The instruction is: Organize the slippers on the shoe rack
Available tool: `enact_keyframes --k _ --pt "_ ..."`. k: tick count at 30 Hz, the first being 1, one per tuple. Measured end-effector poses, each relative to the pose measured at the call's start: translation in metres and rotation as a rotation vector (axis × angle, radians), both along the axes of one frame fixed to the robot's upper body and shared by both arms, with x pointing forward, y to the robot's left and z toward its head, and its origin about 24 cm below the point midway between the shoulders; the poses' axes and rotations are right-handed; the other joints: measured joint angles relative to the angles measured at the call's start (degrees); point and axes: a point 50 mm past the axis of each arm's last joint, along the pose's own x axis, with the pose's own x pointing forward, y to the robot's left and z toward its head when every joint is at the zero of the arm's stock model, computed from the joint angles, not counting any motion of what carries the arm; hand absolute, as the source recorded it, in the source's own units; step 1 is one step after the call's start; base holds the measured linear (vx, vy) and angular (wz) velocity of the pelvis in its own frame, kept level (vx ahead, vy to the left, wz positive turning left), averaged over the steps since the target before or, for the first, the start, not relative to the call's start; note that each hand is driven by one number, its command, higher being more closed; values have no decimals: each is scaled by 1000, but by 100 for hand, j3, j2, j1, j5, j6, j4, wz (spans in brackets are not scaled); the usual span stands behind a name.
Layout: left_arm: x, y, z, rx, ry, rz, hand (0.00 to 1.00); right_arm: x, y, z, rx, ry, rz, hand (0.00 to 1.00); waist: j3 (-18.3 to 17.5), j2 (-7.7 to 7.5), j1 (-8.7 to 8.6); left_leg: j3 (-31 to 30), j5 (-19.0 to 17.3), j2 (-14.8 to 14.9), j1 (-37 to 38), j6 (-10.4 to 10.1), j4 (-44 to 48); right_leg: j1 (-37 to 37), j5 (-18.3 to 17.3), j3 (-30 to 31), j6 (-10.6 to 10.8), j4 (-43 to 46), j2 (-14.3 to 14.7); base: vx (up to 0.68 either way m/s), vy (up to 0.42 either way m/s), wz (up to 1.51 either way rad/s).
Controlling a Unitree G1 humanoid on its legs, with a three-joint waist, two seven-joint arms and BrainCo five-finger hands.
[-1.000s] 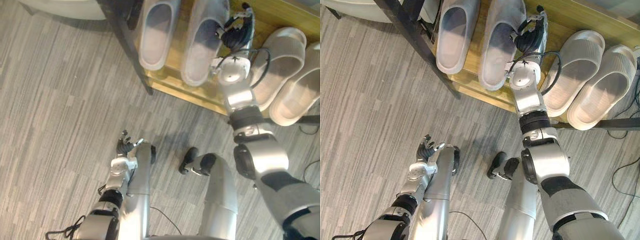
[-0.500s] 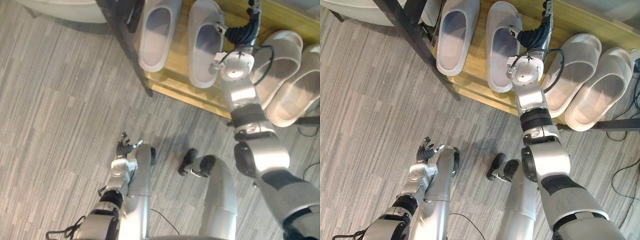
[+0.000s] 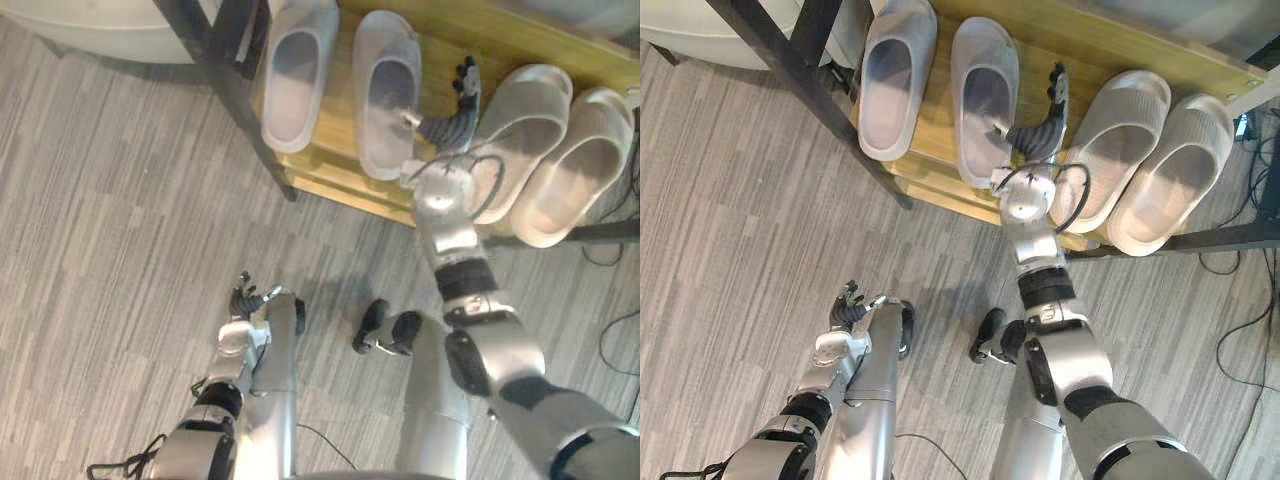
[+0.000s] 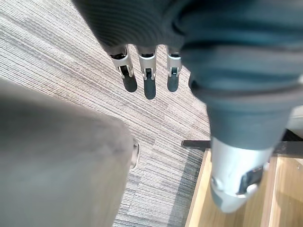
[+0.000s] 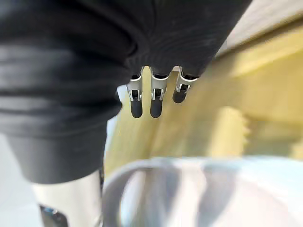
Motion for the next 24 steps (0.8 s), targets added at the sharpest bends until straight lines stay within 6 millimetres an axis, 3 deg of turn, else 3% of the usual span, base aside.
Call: enact_keyframes --k 1,9,24 --pt "0 0 0 0 1 0 0 -1 3 -8 27 22 20 0 0 0 0 -3 1 0 0 -1 -2 4 0 -4 0 0 3 19 34 1" --pt "-1 3 -2 -20 17 29 0 -3 10 -14 116 12 91 0 5 -9 -22 -33 8 -8 38 -15 -21 80 -25 -52 45 -24 3 14 37 2" --pt "-1 0 -3 -23 31 36 0 -3 34 -11 343 -21 331 0 11 -13 -4 -164 112 -79 97 -125 -227 197 -56 -183 86 -132 -17 9 19 4"
